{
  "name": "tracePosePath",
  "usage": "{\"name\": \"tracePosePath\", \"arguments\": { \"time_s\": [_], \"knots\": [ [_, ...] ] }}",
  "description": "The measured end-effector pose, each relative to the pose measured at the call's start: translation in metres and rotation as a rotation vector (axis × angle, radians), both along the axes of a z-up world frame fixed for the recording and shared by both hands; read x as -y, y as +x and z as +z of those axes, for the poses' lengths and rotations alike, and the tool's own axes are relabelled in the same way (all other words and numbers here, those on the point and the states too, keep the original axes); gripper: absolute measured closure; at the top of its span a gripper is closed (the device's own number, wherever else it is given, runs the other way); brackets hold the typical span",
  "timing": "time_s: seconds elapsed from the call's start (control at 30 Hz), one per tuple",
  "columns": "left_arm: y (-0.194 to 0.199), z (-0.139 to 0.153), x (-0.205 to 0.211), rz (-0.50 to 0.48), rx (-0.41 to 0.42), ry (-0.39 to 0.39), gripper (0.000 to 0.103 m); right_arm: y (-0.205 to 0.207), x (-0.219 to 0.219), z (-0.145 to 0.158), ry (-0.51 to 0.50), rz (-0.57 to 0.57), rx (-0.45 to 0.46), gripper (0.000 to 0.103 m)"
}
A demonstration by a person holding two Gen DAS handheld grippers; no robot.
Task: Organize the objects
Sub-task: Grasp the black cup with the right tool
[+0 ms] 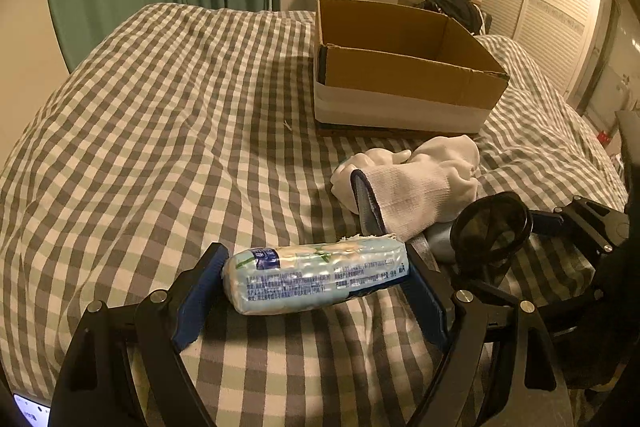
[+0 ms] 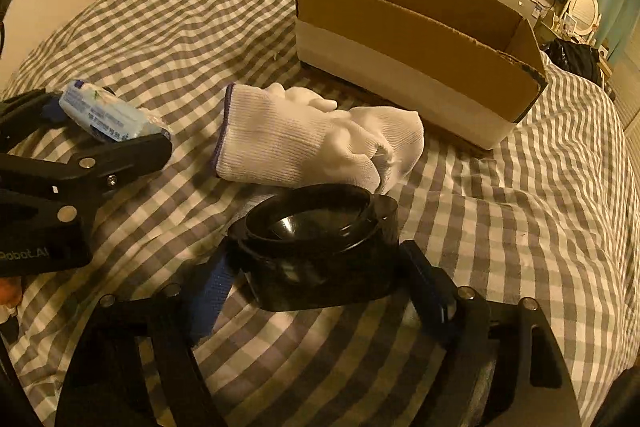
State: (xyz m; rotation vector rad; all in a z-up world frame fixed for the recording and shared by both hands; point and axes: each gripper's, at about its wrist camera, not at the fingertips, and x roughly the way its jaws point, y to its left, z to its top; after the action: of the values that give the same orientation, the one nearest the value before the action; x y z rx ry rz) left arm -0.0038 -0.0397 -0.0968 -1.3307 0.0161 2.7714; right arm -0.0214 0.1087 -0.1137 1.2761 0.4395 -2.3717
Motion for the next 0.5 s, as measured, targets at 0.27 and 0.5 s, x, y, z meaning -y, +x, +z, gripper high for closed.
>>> {"name": "tracePosePath", "arguments": {
  "time_s": [0.27,0.5],
  "knots": [
    [0.011,0.020,-0.003,-0.002,-0.014,0.019,0.017,0.014,-0.009,0.028,-0.058,0.000,-0.058,0.023],
    [0.020,0.061,-0.008,-0.015,-0.090,0.028,0.017,0.029,-0.018,0.076,-0.104,-0.004,-0.176,0.023]
  ]
}}
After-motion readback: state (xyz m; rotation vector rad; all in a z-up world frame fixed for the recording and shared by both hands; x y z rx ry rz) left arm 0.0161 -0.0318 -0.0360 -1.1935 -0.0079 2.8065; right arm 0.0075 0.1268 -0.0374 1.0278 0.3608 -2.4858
